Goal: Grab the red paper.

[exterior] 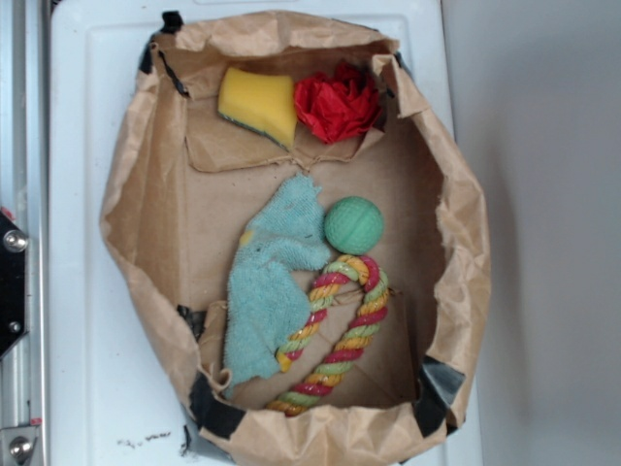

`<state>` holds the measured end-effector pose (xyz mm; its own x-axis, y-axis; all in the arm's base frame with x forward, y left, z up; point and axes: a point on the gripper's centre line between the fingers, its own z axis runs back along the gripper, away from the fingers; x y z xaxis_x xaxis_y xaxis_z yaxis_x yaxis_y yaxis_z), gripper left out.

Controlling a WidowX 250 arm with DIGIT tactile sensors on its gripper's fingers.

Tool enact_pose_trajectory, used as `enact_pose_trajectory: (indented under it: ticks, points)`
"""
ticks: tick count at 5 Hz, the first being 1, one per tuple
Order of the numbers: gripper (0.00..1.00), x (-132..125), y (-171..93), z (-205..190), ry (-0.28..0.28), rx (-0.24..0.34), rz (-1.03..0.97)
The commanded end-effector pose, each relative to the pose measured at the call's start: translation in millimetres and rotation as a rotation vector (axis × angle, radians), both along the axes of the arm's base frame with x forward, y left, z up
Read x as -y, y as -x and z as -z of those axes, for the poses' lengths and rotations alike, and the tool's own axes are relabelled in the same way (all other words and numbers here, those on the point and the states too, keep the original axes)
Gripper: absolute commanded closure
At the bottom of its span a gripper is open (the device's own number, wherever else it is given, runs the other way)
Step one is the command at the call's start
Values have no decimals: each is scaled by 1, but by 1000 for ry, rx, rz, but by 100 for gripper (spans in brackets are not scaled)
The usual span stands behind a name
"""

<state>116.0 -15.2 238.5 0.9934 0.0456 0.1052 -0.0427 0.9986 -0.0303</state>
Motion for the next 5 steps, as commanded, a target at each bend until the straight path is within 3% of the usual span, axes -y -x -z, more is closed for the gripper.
enact_pose_trajectory:
  ticks: [1, 2, 3, 4, 5]
  points:
    - [0, 0, 0, 0, 0, 0, 0]
    - [0, -11, -50, -5, 16, 57, -61]
    - [0, -21, -83, 0, 25, 97, -71]
    - [0, -28, -102, 4, 15, 133, -75]
    - [0, -49, -127, 24, 45, 197, -27]
